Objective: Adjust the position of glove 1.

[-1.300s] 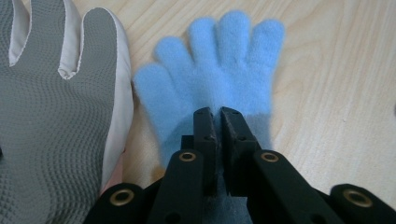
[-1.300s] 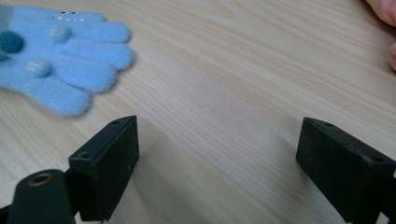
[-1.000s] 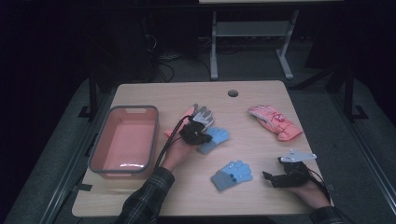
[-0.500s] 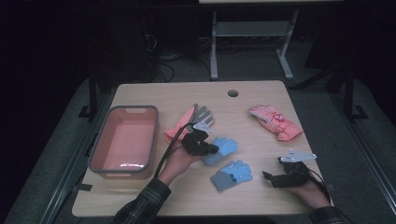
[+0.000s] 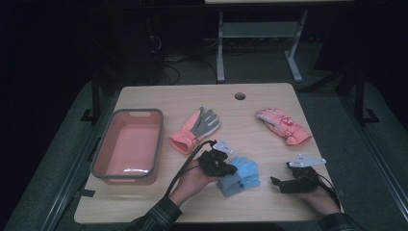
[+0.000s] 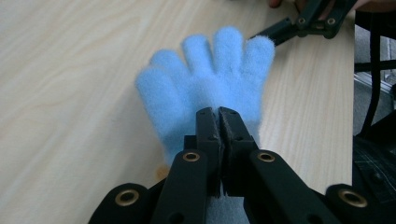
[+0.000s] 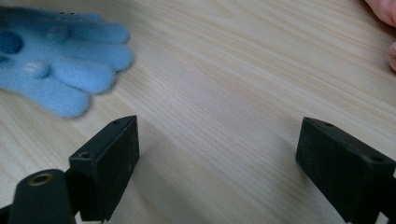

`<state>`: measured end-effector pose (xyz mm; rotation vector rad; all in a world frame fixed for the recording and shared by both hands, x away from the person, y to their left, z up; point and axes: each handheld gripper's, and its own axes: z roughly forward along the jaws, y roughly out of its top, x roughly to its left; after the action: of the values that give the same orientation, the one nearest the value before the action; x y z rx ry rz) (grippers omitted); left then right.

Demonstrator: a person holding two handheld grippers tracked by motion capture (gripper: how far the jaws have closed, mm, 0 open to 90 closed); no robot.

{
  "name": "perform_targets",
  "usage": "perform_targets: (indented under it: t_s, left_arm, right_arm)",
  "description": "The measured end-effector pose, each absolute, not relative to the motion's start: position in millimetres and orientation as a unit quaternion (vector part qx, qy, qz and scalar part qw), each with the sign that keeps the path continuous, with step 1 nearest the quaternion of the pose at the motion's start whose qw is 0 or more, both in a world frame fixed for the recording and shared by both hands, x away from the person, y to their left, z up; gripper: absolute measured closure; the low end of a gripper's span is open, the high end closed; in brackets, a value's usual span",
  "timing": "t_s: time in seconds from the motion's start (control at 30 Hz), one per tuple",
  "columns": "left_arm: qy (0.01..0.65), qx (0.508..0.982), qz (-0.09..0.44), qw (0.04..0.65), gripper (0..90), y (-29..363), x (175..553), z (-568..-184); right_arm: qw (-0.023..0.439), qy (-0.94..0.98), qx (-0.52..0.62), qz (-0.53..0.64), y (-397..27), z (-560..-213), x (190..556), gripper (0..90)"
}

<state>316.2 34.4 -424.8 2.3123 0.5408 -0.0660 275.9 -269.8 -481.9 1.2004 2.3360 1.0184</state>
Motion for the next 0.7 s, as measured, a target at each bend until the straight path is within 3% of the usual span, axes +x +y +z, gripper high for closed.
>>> perform_targets:
  t_s: [0.7]
  left_arm:
    - [0.190,0.925,-0.008,0.330,87.5,19.2,302.6,-448.0]
  right_arm:
    - [0.162,0.819,0.420,0.357,-269.8,-481.9,276.0,12.8]
